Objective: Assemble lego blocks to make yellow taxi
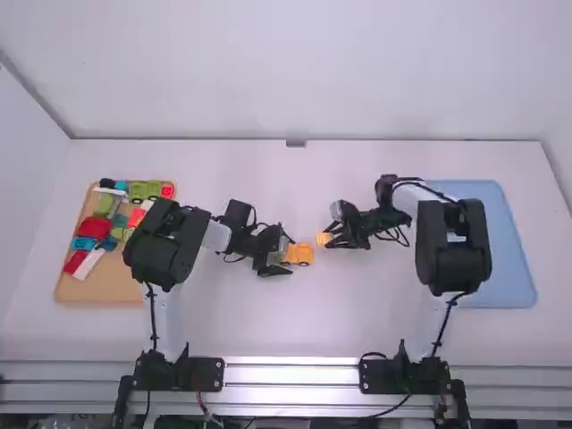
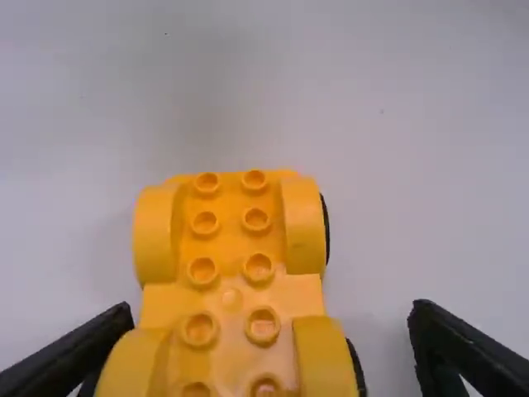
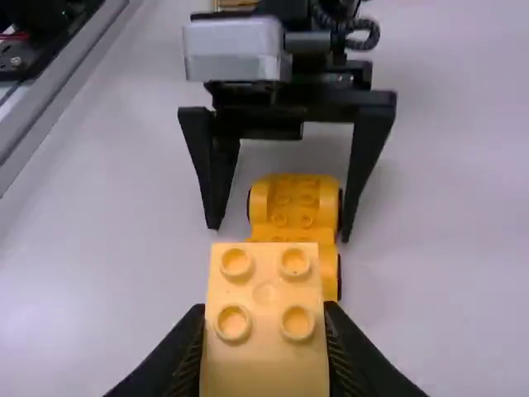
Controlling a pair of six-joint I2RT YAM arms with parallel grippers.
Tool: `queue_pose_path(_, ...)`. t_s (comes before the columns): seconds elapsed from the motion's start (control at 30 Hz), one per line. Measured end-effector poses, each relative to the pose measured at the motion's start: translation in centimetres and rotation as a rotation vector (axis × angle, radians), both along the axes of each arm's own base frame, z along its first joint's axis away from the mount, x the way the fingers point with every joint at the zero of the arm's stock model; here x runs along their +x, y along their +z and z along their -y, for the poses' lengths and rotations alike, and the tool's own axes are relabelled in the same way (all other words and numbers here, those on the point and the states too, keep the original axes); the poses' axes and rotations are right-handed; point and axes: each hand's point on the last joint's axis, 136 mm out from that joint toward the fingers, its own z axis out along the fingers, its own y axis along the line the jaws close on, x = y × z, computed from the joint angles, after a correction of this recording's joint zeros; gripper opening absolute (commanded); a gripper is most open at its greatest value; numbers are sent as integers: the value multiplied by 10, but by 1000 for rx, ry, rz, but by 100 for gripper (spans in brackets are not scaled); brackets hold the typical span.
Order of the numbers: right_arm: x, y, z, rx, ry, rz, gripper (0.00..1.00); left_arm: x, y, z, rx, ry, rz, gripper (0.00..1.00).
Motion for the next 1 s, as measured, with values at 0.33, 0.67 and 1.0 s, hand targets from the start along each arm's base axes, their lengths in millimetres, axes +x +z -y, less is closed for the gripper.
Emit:
queue_pose_path(0.33,-2,4,-16,23,35,29,0,5,-3,-2,25,26,-2,78)
queue_pose_path(0.67,11,-2,-22,-7,-8,17,0,13,-3,-2,29,71,-20,72)
queue_pose_path(1.0,17,10,-25,-47,-8,93,0,15,-2,-1,32,81,-23,54)
